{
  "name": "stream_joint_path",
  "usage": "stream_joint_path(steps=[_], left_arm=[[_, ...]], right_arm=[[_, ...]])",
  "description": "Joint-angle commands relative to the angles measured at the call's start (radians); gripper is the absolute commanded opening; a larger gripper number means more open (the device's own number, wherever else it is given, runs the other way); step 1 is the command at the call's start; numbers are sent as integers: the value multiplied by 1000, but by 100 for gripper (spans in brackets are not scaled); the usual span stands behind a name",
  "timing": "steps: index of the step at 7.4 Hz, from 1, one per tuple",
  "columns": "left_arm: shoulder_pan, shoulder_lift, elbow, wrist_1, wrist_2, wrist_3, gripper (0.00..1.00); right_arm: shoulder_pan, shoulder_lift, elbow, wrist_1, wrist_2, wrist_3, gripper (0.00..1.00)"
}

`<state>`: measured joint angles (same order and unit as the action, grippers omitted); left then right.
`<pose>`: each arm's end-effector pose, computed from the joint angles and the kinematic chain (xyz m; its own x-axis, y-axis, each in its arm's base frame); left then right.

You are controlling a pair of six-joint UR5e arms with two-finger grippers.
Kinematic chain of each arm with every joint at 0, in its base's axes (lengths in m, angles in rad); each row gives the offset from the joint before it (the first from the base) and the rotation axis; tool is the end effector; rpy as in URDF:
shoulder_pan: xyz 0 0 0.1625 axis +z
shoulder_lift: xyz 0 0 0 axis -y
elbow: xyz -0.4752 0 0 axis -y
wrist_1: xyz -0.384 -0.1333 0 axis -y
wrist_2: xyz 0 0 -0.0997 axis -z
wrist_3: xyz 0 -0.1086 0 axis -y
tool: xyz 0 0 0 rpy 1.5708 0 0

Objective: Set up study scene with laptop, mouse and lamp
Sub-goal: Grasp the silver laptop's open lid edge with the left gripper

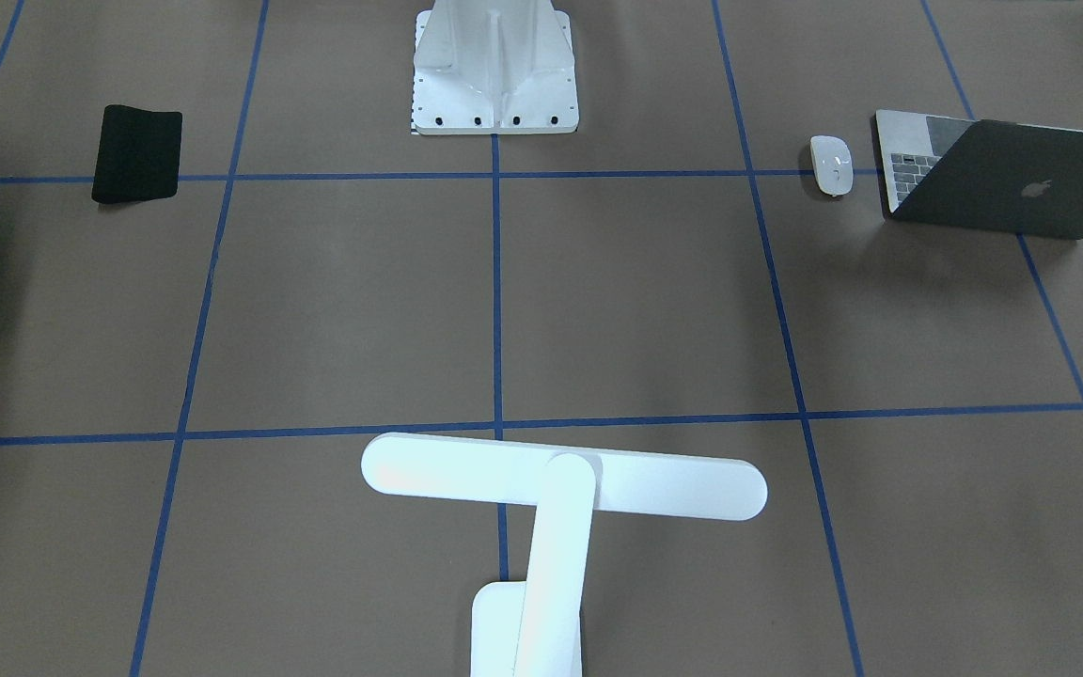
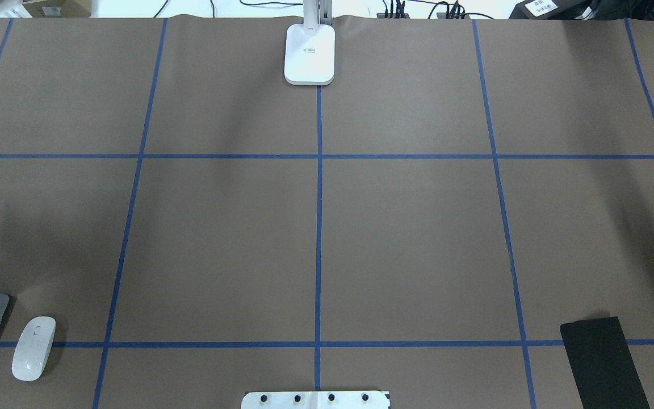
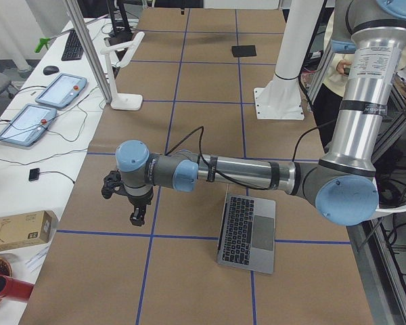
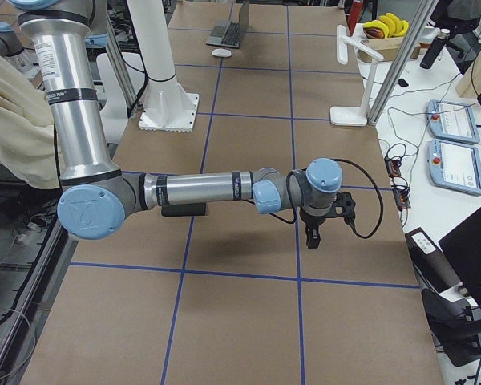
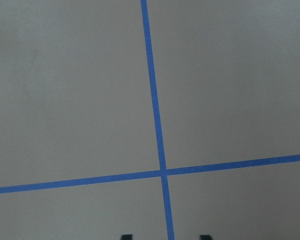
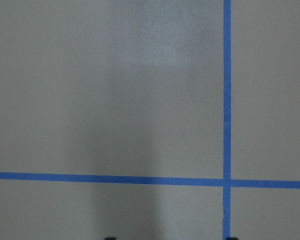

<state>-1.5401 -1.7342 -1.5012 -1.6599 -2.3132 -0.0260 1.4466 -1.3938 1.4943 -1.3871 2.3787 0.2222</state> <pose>-0.0423 -0.5738 0.6560 0.7333 0.1199 -0.6693 -0.0111 0.9863 0.1646 -0.0178 -0.5848 0.6358 0.6706 -0.0698 0.7386 -0.0296 0.9923 0.1206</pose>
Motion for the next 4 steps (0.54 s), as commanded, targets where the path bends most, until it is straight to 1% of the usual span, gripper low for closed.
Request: stream_joint_path(steps=[1, 2, 3, 4], left_arm=[[0, 1, -2, 0, -2, -2, 100], [-14, 28, -81, 17, -30, -5, 100], [-56, 109, -193, 41, -53, -50, 100], [-83, 154, -297, 142, -52, -92, 100]], right_arm=[[0, -4, 9, 23, -34, 9, 100], [-11, -10, 14, 25, -56, 12, 100], [-12, -17, 7, 16, -59, 13, 100], [-32, -34, 3, 14, -59, 13, 100]])
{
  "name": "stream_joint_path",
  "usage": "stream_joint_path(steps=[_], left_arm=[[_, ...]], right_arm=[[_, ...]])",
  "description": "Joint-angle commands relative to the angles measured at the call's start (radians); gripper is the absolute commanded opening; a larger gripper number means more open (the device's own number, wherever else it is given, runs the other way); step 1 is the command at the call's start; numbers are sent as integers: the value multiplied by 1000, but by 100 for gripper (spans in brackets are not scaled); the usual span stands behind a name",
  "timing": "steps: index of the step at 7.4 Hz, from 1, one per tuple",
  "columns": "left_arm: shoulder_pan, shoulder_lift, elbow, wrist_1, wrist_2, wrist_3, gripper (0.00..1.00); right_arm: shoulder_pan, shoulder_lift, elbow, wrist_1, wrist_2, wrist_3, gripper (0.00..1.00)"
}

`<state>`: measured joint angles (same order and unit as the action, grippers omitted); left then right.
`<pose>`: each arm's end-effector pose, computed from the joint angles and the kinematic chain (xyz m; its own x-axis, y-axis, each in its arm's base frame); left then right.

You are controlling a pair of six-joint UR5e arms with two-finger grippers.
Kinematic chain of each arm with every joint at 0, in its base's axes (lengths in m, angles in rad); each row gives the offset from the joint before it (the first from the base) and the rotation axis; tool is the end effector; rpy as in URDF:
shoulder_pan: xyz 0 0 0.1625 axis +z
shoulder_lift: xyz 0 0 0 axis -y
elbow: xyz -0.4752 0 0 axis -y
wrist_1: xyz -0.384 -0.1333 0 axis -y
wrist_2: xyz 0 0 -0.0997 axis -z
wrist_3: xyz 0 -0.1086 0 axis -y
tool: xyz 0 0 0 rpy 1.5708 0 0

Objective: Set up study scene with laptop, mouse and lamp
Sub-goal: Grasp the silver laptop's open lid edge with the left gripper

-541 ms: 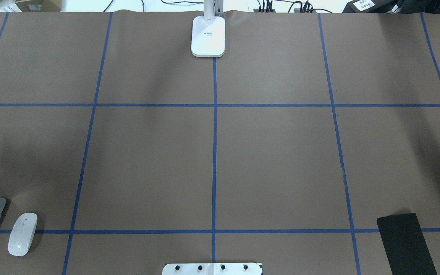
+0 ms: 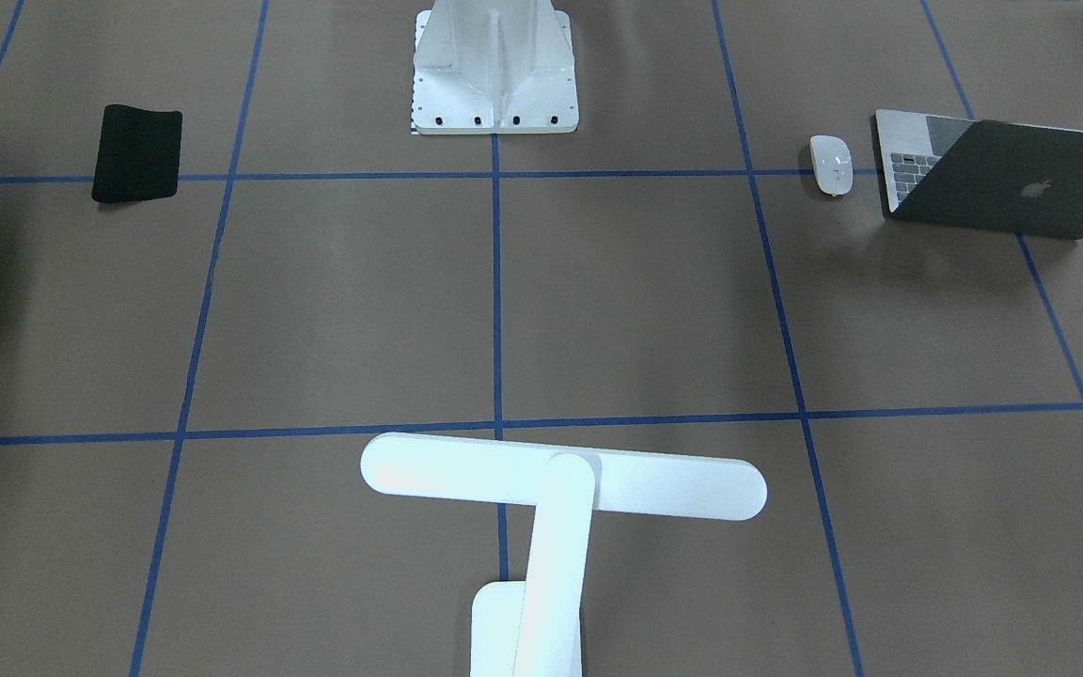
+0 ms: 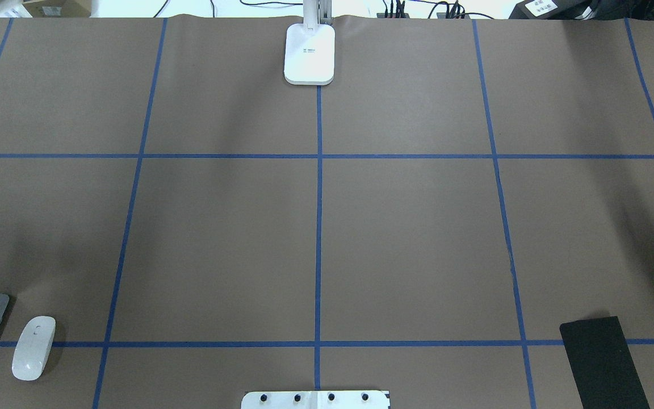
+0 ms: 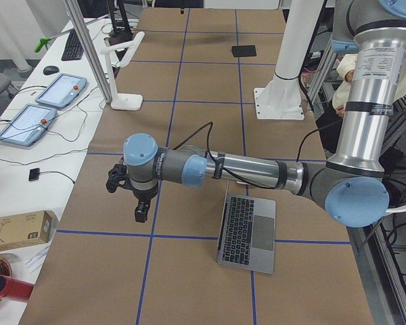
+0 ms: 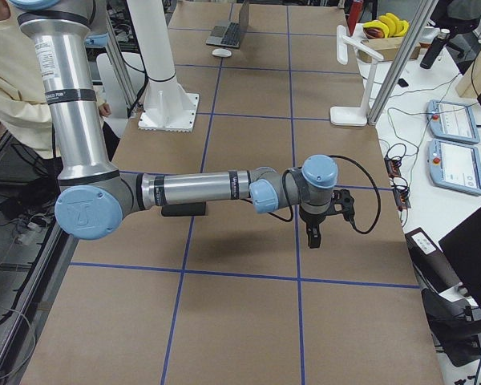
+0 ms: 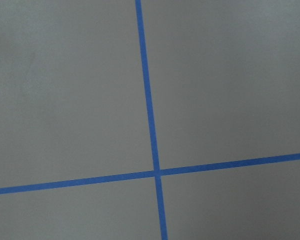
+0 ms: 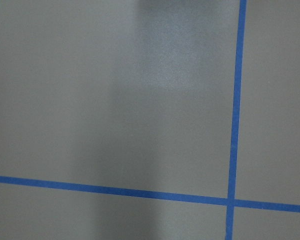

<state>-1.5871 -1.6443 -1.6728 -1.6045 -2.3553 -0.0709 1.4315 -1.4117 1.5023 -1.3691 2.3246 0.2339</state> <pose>-0.0652 -0.5255 0.6238 0.7071 0.0655 -0.7040 0.0662 0.9852 0.1582 -0.0216 -0.5786 0.6440 0.7065 -0.0687 0.7043 -0.0317 0.9912 0.1284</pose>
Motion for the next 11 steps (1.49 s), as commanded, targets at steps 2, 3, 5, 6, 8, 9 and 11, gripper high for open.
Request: stream_joint_path(steps=[2, 3, 5, 6, 8, 9, 11], left_arm=[[-39, 133, -230, 179, -6, -207, 100], [-37, 211, -272, 179, -1, -322, 100], [-34, 331, -318, 169, -12, -603, 100], [-30, 345, -320, 176, -13, -700, 100], [-21, 345, -308, 176, -69, -896, 100], [-19, 345, -294, 176, -123, -971, 100], [13, 345, -268, 172, -174, -1040, 100]], right_arm=[[-40, -41, -4, 1, -18, -1, 100], [-45, -39, 3, 1, -4, 2, 100], [-48, -44, 12, 5, 25, 2, 100], [-48, -47, 33, 4, 18, -1, 100], [-48, -53, 41, 8, 25, -1, 100], [-48, -52, 39, 8, 35, 1, 100], [-48, -56, 36, 7, 56, -1, 100]])
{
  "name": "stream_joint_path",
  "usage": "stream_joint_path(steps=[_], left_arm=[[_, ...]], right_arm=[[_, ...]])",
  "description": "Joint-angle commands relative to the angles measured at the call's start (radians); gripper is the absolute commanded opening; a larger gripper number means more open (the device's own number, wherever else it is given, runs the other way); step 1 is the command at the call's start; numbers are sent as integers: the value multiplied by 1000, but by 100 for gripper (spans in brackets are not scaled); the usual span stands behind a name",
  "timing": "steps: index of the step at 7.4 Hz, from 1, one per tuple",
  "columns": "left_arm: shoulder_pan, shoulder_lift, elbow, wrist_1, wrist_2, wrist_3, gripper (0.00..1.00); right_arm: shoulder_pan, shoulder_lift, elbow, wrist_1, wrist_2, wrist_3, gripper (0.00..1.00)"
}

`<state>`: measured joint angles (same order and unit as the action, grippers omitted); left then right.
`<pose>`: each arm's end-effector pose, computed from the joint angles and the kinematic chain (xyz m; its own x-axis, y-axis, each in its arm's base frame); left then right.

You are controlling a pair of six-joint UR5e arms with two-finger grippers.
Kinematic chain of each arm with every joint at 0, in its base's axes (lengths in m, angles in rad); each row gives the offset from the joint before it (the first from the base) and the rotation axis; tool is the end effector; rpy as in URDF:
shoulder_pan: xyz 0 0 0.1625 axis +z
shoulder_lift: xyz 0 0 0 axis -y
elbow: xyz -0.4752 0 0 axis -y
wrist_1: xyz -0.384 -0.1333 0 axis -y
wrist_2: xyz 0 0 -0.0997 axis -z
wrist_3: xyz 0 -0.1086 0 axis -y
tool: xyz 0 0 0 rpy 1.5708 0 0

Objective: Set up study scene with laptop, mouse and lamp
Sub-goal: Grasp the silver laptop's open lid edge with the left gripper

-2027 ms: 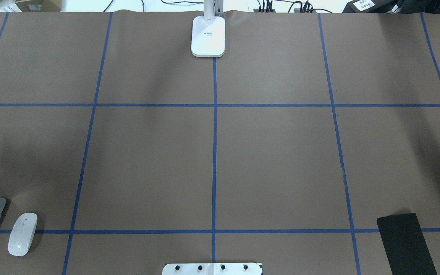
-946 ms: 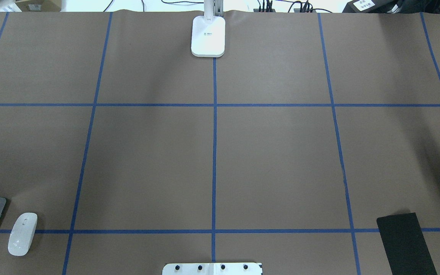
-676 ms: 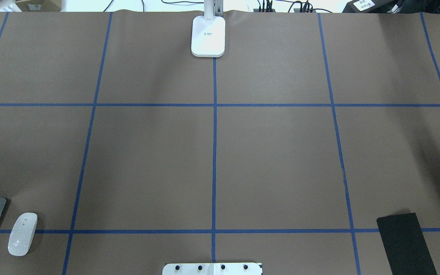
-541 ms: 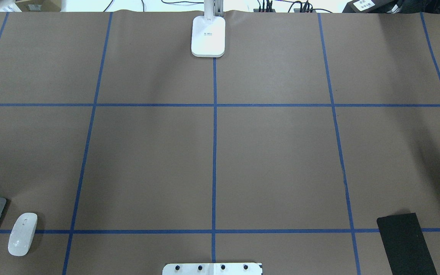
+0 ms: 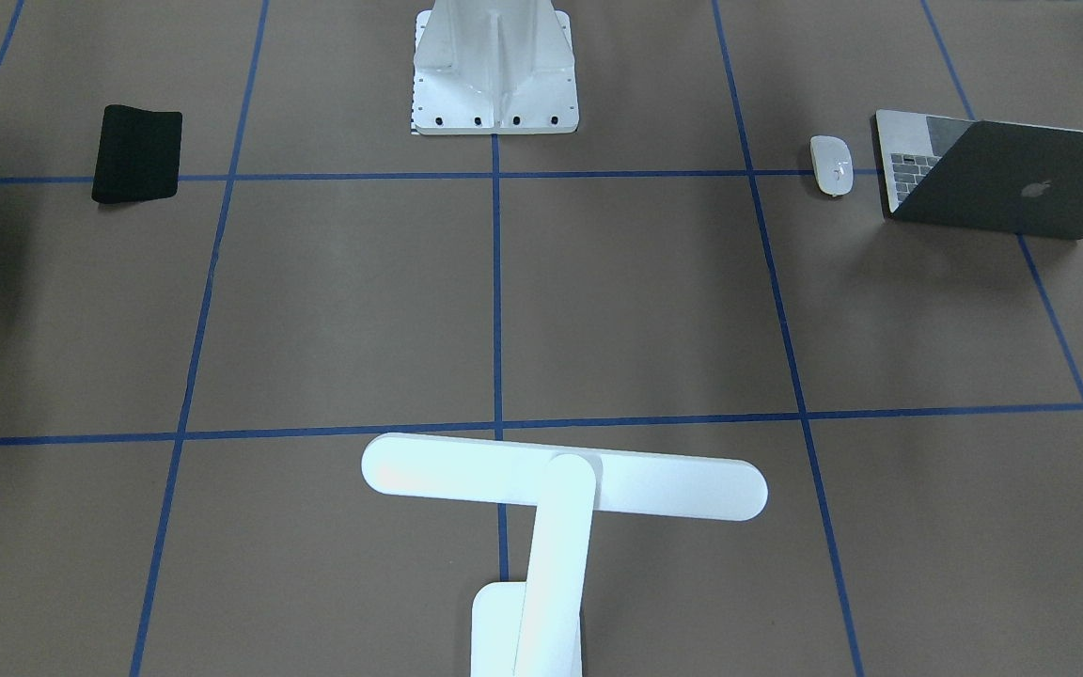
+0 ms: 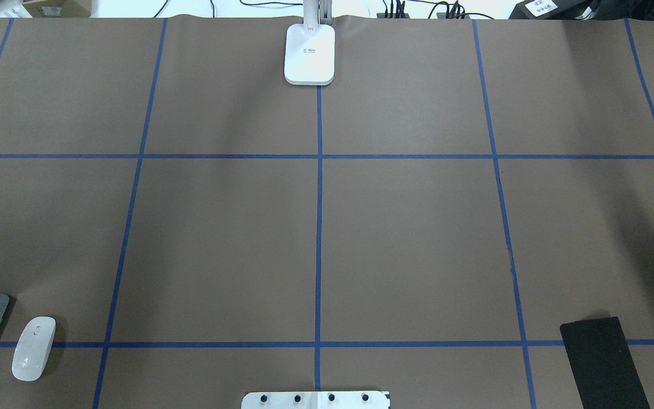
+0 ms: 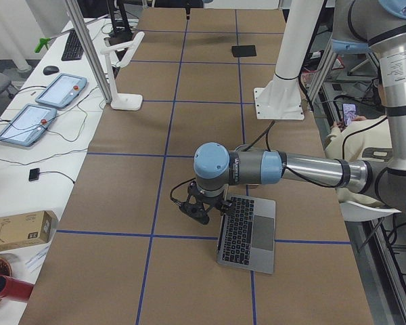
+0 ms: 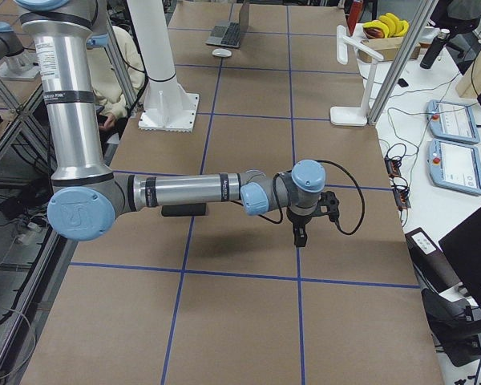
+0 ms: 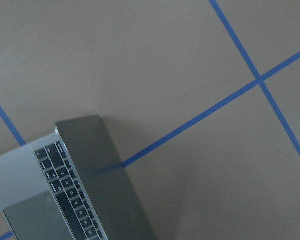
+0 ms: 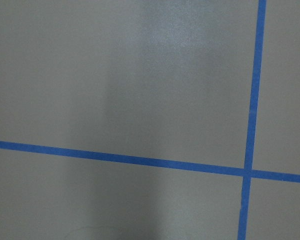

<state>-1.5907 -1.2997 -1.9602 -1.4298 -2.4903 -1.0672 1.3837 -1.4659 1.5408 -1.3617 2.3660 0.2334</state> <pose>-0.0539 -0.3512 0.6431 0.2749 -0.8900 -0.3638 0.5401 0.4560 -0.7073 -0.0475 -0.5505 0.6514 0.6744 -0.0998 0.7316 0.0232 0.9932 0.1141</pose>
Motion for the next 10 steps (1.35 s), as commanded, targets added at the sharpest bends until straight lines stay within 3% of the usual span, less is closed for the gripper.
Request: stream_joint_path(steps=[1, 10], left_arm=[[23, 10, 29, -3, -44, -49, 100], [100, 63, 73, -52, -110, -69, 100]], right_arm=[[0, -1, -5, -1, 18, 1, 100], [0, -11, -2, 1, 36, -11, 100]])
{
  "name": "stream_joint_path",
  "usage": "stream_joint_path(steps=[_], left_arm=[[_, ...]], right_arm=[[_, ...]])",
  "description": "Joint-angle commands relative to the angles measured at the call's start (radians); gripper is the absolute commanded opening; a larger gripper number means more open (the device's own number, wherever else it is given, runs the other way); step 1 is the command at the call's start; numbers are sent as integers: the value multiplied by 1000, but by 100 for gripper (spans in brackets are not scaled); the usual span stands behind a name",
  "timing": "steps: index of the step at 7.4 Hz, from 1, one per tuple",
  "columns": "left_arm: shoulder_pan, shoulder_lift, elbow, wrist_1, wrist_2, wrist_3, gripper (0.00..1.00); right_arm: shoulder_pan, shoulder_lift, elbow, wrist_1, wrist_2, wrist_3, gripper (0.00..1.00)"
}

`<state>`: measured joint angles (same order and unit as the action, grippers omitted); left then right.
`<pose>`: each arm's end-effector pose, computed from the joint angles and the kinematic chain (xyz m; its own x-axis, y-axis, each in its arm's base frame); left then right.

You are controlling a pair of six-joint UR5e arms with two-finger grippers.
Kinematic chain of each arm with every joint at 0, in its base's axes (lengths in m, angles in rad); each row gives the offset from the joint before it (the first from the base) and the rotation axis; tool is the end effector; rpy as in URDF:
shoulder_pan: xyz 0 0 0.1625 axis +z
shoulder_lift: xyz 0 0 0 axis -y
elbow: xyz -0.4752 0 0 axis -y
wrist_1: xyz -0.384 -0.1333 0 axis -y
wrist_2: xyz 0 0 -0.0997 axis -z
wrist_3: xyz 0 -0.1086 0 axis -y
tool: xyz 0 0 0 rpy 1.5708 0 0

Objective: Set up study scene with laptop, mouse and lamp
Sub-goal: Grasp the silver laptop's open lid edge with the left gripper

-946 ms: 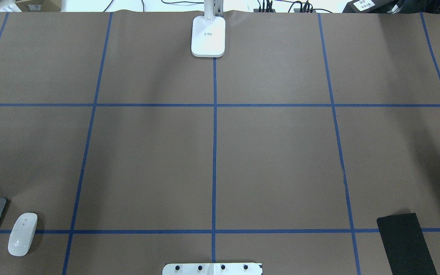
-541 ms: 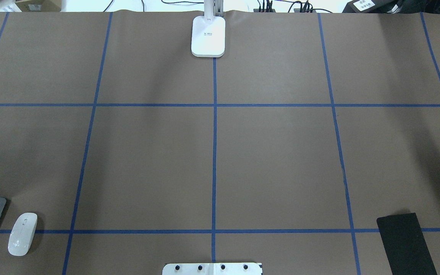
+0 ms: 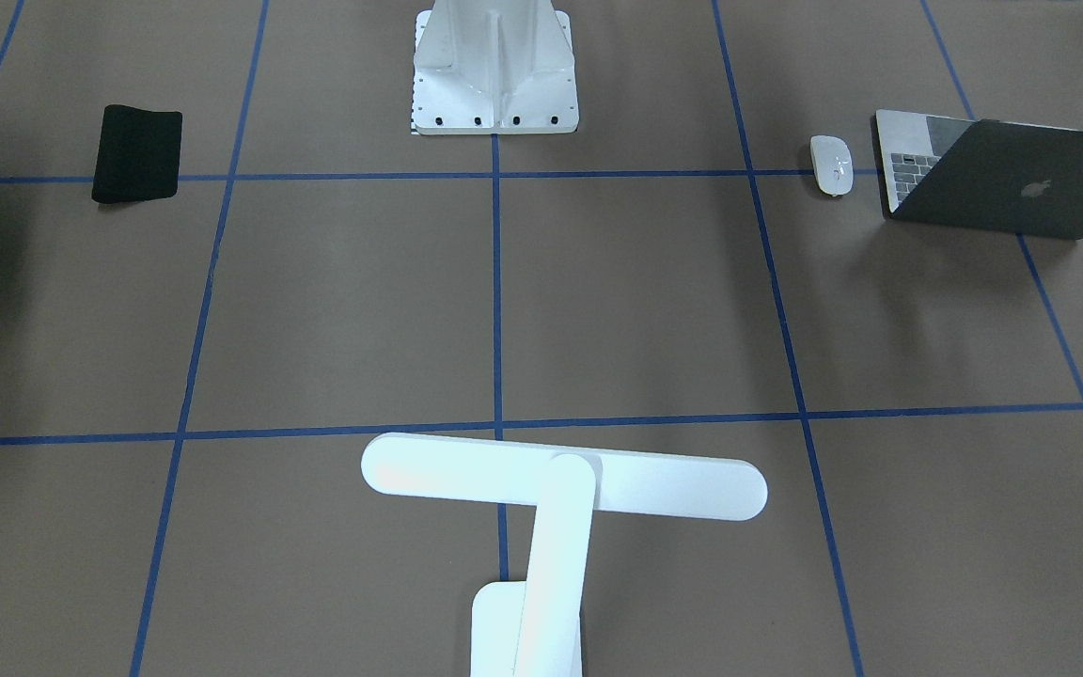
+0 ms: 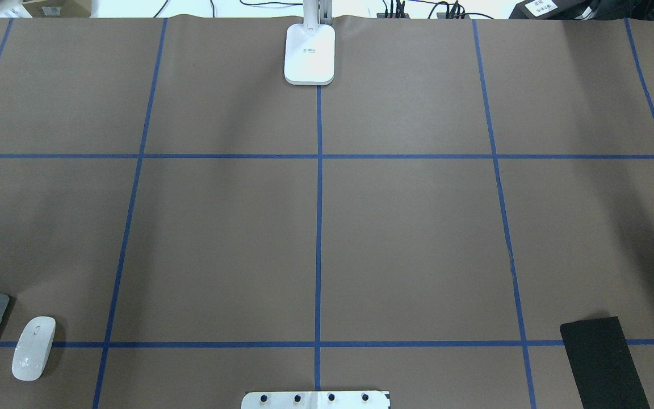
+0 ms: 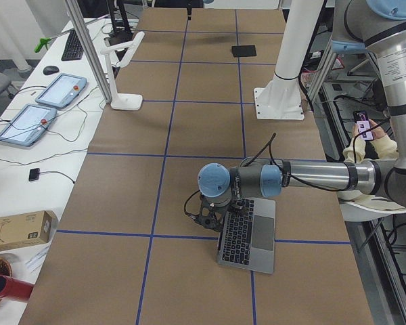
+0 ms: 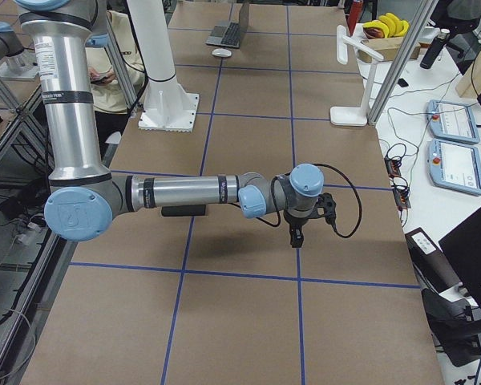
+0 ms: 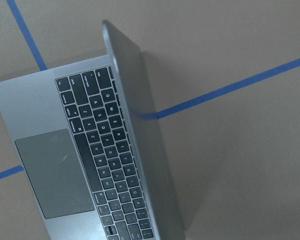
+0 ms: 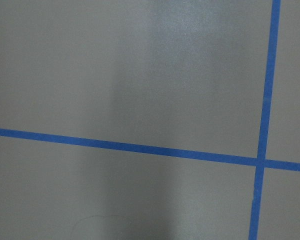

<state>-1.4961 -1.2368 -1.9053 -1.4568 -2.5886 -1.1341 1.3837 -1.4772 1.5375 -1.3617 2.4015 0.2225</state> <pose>-0.0168 -0.3230 0.6792 0.2918 -0.9219 -0.2550 0.4498 0.3675 -0.8140 -0.0489 -0.5437 0.6565 0.6502 -0.1017 0.7530 0.0367 0.9941 0.1025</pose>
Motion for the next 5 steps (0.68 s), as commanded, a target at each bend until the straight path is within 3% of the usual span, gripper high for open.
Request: stream_joint_path(steps=[1, 3, 4, 5], left_arm=[[5, 2, 37, -45, -13, -3, 100], [22, 2, 43, -120, -27, -97, 100], [48, 3, 43, -167, -27, -148, 94], [50, 3, 43, -169, -28, -150, 79]], right_arm=[[0, 0, 3, -1, 1, 0, 100], [0, 0, 3, -1, 1, 0, 100], [0, 0, 3, -1, 1, -2, 100], [0, 0, 3, -1, 1, -2, 100]])
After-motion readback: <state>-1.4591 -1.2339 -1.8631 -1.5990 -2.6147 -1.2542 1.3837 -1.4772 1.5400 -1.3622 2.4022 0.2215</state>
